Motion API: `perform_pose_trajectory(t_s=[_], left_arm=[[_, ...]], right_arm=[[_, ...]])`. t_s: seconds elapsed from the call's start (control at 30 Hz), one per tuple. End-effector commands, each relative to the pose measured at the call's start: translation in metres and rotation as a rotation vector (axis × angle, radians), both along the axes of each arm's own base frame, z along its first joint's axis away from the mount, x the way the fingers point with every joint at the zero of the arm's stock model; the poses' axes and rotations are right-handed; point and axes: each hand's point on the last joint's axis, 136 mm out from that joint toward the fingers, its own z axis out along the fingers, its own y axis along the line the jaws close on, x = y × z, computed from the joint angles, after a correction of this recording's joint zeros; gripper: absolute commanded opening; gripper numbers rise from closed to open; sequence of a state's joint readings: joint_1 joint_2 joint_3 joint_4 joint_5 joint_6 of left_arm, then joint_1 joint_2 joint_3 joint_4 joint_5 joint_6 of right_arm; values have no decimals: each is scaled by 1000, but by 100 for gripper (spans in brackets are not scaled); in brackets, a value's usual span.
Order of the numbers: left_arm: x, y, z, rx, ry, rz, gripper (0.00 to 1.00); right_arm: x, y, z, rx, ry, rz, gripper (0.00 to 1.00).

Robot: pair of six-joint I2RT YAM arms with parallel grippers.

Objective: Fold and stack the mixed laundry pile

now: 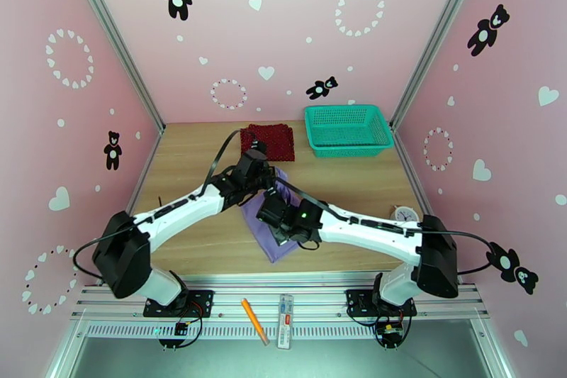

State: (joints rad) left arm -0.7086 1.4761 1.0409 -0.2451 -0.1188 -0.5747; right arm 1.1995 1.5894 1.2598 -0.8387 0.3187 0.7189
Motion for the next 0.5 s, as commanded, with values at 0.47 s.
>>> perform_pose_trajectory(t_s=[0.47], left_arm=[[-38, 69, -100, 140, 138, 220, 0]], right_arm=[[-26, 37, -46, -138, 41, 91, 0]])
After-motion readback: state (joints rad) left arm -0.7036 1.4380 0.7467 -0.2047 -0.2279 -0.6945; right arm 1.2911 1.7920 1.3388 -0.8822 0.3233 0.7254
